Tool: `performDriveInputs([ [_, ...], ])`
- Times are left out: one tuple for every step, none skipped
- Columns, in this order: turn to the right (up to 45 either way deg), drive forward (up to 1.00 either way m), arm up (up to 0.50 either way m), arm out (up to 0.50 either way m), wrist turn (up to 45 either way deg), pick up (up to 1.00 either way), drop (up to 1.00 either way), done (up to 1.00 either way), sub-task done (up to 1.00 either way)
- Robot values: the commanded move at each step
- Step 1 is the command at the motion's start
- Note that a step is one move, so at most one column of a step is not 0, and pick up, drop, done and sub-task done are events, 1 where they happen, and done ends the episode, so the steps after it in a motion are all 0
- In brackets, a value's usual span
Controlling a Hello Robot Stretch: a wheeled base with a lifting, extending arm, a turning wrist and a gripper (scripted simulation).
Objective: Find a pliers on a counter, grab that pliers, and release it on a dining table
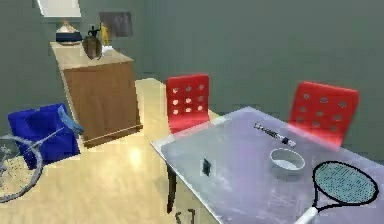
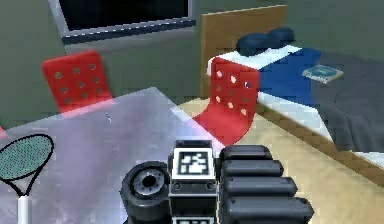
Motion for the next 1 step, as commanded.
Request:
performDriveInputs([
  [-45.0, 0.0, 0.0, 0.0, 0.0, 0.0, 0.0, 0.0, 0.0],
])
